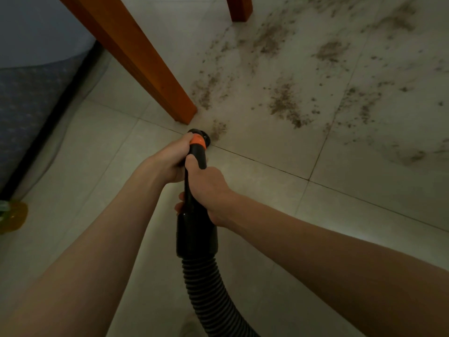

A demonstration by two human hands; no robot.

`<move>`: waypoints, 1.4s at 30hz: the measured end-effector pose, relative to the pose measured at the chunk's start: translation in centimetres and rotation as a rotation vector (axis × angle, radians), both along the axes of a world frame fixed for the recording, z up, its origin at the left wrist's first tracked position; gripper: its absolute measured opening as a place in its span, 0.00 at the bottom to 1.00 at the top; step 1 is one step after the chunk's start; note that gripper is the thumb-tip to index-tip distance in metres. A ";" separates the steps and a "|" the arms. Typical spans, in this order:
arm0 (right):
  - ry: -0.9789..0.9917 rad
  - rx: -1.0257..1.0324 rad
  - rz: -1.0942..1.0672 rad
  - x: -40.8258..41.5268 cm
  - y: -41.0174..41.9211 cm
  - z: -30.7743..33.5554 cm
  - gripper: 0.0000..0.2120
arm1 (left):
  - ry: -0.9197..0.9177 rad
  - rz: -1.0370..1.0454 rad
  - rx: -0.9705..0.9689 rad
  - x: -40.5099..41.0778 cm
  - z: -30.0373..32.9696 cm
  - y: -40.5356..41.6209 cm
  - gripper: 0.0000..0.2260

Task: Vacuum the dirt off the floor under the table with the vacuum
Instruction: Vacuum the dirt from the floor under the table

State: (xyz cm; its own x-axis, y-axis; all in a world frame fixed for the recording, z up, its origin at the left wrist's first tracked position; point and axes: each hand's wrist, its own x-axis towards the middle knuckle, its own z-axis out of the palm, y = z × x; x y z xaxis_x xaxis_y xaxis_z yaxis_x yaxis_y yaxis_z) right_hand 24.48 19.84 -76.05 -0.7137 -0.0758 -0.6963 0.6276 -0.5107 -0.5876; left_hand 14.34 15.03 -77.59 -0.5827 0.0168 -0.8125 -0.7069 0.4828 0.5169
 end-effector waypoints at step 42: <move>-0.007 0.029 -0.102 -0.9 5.2 -2.0 0.20 | 0.118 -0.035 -0.008 -1.8 -2.2 7.0 0.15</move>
